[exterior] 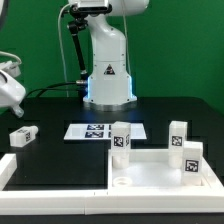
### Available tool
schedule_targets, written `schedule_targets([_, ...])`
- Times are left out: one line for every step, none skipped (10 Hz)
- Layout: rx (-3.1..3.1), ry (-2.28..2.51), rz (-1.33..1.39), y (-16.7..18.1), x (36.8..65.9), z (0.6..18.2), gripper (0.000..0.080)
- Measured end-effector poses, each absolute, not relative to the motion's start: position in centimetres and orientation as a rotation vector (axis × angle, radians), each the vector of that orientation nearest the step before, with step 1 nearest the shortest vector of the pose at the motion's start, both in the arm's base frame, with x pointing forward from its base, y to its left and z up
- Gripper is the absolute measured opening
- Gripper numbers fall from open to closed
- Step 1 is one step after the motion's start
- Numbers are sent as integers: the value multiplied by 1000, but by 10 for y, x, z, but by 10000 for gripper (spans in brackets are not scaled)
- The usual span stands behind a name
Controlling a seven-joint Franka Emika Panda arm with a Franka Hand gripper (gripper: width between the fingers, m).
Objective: Assemble square table
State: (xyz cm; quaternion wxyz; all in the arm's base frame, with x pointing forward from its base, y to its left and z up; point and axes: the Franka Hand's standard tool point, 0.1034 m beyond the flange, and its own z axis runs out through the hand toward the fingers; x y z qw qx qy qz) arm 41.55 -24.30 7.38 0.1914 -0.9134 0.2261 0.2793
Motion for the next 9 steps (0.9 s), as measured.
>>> schedule_targets([-2562, 635, 791, -242, 415, 73, 649])
schedule_targets([-2540, 645, 833, -241, 410, 66, 649])
schedule_targets([-2518, 667, 880, -240, 406, 59, 649])
schedule_targets([-2505, 706, 909, -237, 402, 52, 649])
schedule_targets([-2467, 800, 924, -232, 401, 46, 649])
schedule_targets([-2477, 779, 920, -234, 401, 46, 649])
schedule_targets([-2477, 780, 919, -234, 401, 46, 649])
schedule_targets([-2477, 780, 920, -234, 401, 46, 649])
schedule_targets([-2477, 780, 920, -234, 401, 46, 649])
